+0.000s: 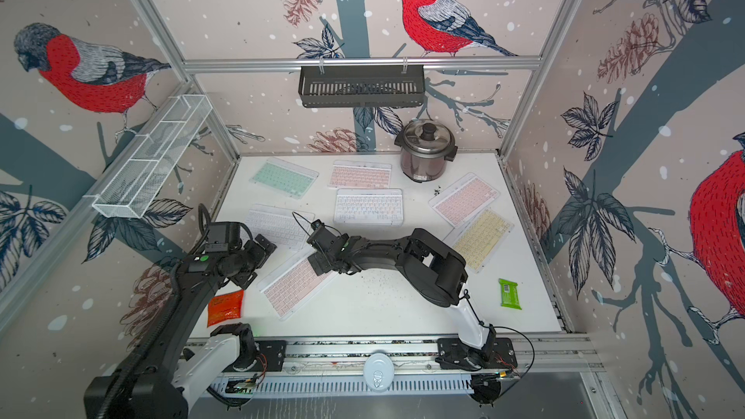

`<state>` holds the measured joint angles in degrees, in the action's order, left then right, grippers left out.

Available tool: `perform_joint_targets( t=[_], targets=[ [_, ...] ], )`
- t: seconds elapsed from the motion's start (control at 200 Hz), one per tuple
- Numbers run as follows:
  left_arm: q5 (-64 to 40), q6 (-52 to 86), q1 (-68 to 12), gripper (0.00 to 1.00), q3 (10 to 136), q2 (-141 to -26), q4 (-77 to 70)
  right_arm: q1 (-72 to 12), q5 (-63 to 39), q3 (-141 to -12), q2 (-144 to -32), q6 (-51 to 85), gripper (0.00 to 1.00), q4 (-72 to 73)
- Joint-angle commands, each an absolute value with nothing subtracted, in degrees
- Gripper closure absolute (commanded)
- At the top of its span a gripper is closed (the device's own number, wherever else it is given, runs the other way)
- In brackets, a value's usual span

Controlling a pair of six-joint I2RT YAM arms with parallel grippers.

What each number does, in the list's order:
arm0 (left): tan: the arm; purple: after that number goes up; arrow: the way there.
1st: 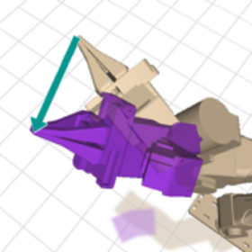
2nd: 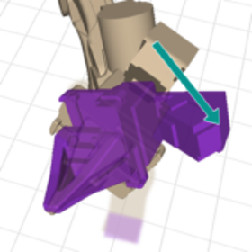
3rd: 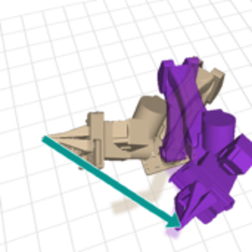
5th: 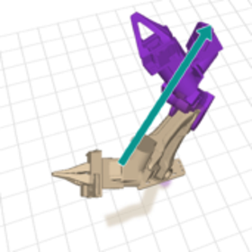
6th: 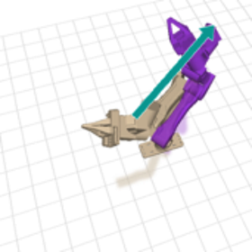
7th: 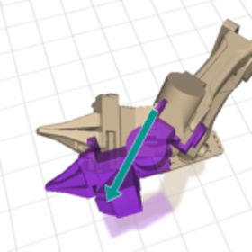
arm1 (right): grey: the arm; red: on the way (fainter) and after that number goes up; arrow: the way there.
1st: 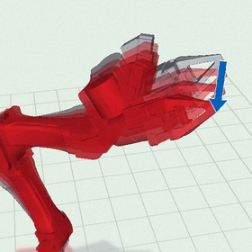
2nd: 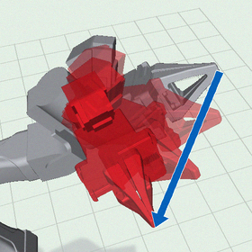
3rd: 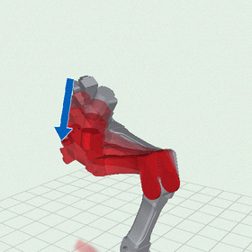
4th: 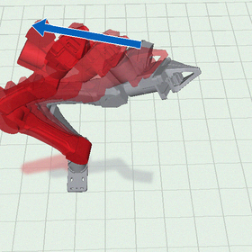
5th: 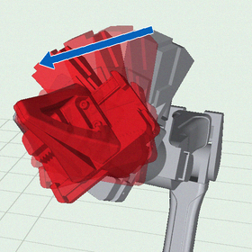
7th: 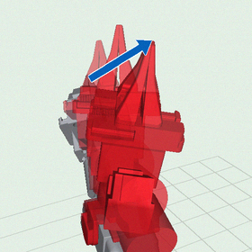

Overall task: Stack the numeric keypads
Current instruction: Move the numeric keypad to the center of the board.

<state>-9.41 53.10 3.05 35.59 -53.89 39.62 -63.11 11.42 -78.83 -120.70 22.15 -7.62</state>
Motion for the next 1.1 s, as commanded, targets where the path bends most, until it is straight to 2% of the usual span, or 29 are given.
perform_joint_targets(
  t=[0.0,0.25,0.436,0.651,0.861,1.097],
  targets=[
    [-5.3,56.5,3.4,0.02,33.6,-55.1,43.5,-63.6,15.7,-81.0,-122.5,24.6,0.0,-12.5],
    [-6.8,57.8,3.4,0.02,29.3,-56.6,41.3,-62.6,18.0,-77.5,-122.5,27.9,0.0,-15.1],
    [-14.2,57.9,3.3,0.02,25.0,-58.6,34.5,-61.0,14.4,-70.8,-118.5,30.2,0.0,-11.8],
    [-15.5,57.6,2.8,0.02,25.2,-60.6,31.8,-60.9,12.3,-65.1,-114.3,33.0,0.0,-10.7],
    [-17.5,58.3,-5.4,0.02,27.5,-66.1,23.8,-59.5,10.3,-56.2,-108.3,36.9,0.0,-7.7],
    [-23.0,52.1,-7.9,0.02,28.6,-67.5,16.6,-55.8,8.2,-48.4,-102.3,38.1,0.0,-5.3]
  ],
)
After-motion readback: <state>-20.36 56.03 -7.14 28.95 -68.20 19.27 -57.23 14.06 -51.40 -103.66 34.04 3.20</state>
